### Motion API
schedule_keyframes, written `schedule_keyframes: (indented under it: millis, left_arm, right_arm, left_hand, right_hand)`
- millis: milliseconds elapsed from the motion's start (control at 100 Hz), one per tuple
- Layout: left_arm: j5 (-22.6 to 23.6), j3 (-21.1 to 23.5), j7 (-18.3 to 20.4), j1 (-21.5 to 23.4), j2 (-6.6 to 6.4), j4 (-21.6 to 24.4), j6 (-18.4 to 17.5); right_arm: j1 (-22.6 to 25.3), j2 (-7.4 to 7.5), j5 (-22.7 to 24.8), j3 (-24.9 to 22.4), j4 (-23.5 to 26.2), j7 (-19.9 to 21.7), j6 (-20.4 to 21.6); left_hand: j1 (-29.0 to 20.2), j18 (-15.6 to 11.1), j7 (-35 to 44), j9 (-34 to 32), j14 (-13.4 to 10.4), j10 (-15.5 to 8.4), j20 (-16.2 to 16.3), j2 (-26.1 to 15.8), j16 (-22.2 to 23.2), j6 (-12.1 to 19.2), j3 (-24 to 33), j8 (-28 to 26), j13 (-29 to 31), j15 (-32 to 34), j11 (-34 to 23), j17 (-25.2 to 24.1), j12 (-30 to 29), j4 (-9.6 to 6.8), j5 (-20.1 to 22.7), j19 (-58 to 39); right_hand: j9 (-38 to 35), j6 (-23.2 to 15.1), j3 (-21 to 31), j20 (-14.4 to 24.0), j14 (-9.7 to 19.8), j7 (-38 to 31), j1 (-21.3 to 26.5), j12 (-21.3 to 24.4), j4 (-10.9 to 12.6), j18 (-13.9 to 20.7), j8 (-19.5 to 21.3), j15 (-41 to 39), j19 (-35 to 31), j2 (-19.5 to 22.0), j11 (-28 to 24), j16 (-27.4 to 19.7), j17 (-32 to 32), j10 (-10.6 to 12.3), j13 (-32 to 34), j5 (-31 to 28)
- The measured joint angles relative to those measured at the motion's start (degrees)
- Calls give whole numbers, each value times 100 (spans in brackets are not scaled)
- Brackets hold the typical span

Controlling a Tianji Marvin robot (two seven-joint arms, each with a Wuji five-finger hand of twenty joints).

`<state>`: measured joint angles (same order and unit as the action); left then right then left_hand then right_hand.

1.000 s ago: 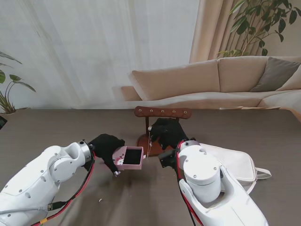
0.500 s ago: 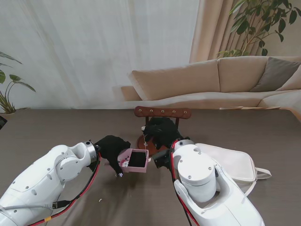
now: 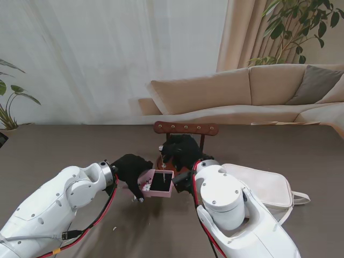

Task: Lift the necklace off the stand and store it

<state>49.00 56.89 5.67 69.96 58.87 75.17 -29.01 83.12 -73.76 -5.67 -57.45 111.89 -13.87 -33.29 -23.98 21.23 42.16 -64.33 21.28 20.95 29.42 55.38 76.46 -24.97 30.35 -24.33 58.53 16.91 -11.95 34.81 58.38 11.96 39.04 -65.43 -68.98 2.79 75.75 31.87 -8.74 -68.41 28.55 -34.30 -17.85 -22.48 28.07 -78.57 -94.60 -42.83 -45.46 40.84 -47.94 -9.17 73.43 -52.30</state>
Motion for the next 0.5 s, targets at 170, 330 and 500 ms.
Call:
schedule_keyframes:
  millis: [170, 330, 500]
  left_arm:
    - [37, 94, -9, 121, 0, 216, -16]
    - [48, 125, -10, 157, 1, 316, -46]
    - [48, 160, -13, 170, 8, 385, -47]
  right_arm:
    - [-42, 17, 60, 45, -220, 94, 42]
    - [-79, 70, 215, 91, -442, 246, 144]
    - [-98, 163, 521, 148, -640, 463, 343]
  left_hand:
    - [0, 1, 0, -1, 0, 0, 3, 0, 0, 0, 0, 0, 0, 0, 0, 0, 0, 0, 0, 0]
    - [0, 1, 0, -1, 0, -1, 5, 0, 0, 0, 0, 0, 1, 1, 0, 0, 0, 0, 0, 0]
    - [0, 2, 0, -1, 0, -1, 9, 0, 1, 1, 0, 0, 1, 1, 0, 0, 0, 0, 0, 0]
  right_hand:
    - [0, 0, 0, 0, 0, 2, 0, 0, 0, 0, 1, 0, 0, 0, 0, 0, 0, 0, 0, 0]
    - [0, 0, 0, 0, 0, 3, 0, 0, 0, 0, 1, 0, 0, 0, 1, 0, 0, 0, 0, 0]
    - [0, -31, 0, 0, 0, 19, 0, 0, 0, 0, 1, 9, 0, 0, 6, -1, 0, 0, 0, 0]
